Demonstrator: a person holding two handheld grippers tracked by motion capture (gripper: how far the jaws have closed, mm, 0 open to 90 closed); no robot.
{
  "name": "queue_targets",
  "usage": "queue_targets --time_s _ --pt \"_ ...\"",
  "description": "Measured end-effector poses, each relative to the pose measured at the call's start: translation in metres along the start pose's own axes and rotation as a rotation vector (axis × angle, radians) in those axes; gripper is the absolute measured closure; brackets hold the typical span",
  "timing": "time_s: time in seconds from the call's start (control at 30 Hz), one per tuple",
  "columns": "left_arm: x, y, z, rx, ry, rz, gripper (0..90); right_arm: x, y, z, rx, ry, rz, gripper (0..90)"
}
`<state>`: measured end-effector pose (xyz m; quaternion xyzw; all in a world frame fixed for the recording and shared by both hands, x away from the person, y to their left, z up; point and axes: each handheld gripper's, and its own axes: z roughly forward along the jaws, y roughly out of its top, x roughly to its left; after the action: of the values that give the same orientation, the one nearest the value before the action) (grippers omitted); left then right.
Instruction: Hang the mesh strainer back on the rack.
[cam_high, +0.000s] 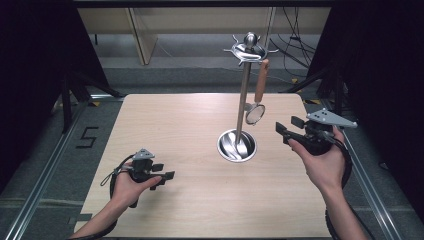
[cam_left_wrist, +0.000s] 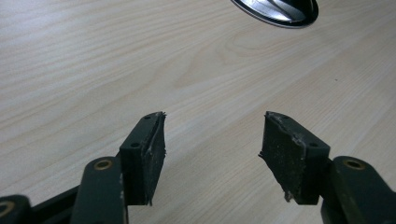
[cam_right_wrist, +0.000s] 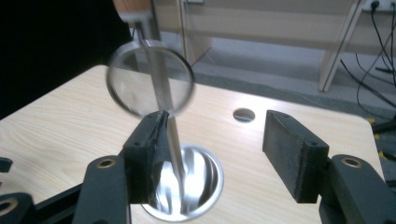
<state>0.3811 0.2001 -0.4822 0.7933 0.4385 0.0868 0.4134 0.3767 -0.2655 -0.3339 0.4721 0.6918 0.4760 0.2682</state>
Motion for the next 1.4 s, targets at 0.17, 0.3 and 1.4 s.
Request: queue_targets --time_s 0.17,0.3,1.4 --pt "0.0 0.0 0.0 0.007 -0.007 0.002 38.5 -0.008 -0.016 0.0 0.028 -0.01 0.033 40.9" --pt "-0.001 0.0 0.0 -0.01 -0.003 -0.009 38.4 -0.016 -0.032 0.003 0.041 -0.018 0.034 40.8" --pt "0.001 -0.001 -0.002 -0.007 -0.001 -0.025 37.8 -0.074 -0.125 0.019 0.16 -0.113 0.232 42.7"
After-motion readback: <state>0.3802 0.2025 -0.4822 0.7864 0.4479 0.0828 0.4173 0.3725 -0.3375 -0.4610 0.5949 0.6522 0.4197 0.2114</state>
